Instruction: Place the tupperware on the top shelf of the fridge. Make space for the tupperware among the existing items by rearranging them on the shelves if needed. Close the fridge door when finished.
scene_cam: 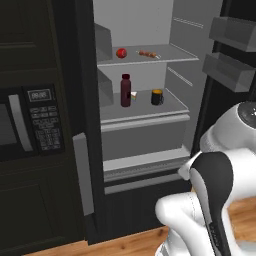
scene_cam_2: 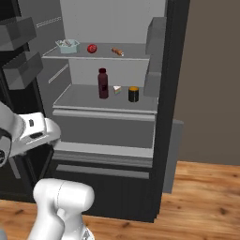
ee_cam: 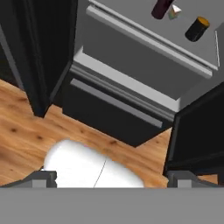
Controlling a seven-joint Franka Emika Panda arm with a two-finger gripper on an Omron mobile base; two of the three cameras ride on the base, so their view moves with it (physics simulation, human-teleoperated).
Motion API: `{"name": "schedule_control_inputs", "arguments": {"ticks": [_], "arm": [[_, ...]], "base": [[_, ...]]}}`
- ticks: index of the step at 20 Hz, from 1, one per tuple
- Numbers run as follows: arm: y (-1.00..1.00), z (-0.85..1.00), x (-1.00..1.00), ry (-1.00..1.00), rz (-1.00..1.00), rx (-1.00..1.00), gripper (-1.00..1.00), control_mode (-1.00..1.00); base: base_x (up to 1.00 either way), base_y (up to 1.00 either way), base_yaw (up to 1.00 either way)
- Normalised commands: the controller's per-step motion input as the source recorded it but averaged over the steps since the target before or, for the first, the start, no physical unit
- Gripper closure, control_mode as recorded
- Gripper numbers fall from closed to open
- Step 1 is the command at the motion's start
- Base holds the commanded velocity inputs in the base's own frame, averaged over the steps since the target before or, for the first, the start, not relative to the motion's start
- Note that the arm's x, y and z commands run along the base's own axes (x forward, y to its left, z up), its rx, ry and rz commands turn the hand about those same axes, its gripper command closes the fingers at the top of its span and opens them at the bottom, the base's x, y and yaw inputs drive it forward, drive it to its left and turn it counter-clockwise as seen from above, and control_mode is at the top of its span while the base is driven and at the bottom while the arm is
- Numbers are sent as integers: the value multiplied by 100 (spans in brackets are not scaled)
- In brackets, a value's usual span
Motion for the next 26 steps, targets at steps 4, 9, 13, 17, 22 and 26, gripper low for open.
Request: {"name": "schedule_control_inputs", "arguments": {"ticks": [4, 9, 13, 17, 22, 26], "arm": [[46, 0, -61, -6, 22, -14, -100, -100], [79, 0, -55, 0, 17, -24, -100, -100], [98, 0, -31, 0, 9, -30, -100, -100], [100, 0, 0, 0, 1, -29, -100, -100], [100, 0, 30, 3, 0, -29, -100, -100], [95, -2, 42, 2, -3, -25, -100, -100]], "base": [[0, 0, 0], [0, 0, 0], [0, 0, 0], [0, 0, 0], [0, 0, 0], [0, 0, 0]]}}
